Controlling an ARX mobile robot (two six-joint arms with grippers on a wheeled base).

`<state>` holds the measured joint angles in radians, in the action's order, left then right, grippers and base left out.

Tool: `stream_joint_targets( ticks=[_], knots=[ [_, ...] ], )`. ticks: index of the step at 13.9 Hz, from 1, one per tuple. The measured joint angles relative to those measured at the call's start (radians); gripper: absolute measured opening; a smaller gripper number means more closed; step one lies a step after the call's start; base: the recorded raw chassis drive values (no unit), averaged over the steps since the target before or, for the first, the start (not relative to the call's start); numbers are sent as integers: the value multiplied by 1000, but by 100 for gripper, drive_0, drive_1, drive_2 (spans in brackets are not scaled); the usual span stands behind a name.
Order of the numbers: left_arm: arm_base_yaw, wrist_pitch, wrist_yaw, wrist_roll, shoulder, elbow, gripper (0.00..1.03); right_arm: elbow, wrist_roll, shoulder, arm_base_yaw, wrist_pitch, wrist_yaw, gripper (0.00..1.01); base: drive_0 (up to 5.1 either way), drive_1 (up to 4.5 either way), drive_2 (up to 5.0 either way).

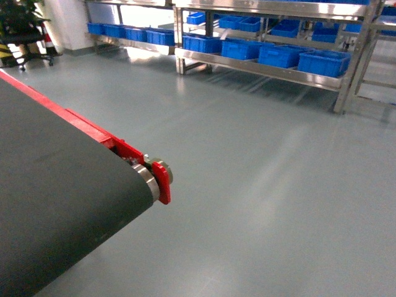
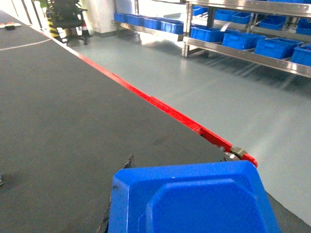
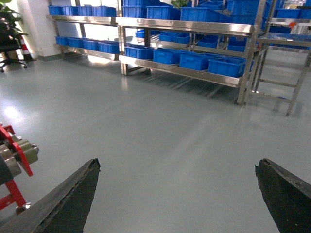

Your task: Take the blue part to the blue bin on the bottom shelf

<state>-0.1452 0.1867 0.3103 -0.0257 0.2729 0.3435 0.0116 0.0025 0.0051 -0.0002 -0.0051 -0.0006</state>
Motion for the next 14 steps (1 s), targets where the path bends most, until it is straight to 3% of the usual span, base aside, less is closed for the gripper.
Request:
stream_joint_targets(
  ticks=[14],
  knots=[
    [0, 0, 0, 0, 0, 0, 43, 0, 0, 0, 0, 0, 0, 98, -157, -157, -157]
  ],
)
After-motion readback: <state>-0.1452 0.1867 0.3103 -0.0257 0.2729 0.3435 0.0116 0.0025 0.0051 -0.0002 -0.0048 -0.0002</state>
